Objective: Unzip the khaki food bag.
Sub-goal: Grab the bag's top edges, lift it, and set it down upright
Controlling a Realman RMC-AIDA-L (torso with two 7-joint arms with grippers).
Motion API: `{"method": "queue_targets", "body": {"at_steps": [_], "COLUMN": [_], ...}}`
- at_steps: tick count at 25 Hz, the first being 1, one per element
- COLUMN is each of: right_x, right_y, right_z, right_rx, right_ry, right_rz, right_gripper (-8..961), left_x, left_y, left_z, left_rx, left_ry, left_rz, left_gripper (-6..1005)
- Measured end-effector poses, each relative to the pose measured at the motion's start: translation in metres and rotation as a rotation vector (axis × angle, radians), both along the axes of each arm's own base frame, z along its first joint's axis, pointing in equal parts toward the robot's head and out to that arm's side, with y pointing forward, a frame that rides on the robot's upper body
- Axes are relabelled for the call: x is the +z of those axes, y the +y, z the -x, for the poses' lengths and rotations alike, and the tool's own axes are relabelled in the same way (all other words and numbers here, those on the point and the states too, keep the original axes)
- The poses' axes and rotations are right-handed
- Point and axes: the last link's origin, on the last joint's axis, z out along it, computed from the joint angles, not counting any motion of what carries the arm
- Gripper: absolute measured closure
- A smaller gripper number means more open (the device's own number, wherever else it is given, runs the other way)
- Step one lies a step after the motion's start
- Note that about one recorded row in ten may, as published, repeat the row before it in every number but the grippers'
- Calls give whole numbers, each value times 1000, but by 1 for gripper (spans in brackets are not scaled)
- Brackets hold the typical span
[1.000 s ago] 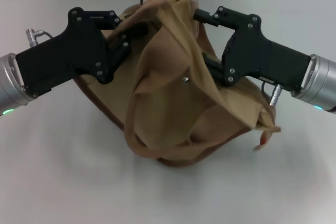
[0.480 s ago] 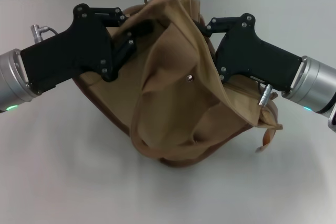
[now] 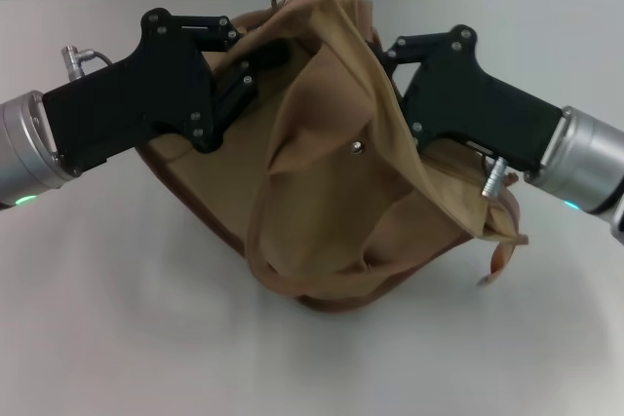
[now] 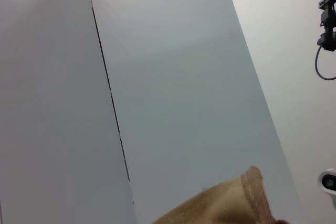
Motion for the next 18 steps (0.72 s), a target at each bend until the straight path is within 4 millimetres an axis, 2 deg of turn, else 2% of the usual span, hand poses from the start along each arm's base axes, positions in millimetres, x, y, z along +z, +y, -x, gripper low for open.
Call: {"method": "queue_targets", "body": {"at_steps": [10,12,18], "right_x": [13,16,26], "right_y": [-39,-52,-61], "right_z": [-37,-48,-49], "right_rx": [-49,-73,-75], "right_ry": [36,51,118], "right_rz": [-9,-11,-57], "right_gripper": [959,957,938], "left_x": [3,3,3], "left_y": [2,3,3], "left_z": [-2,-2,-2], "left_rx": [9,12,9], "left_ry": [-24,-27,-26], "left_rz": [-20,-23,-21], "left_gripper": [912,911,909]}}
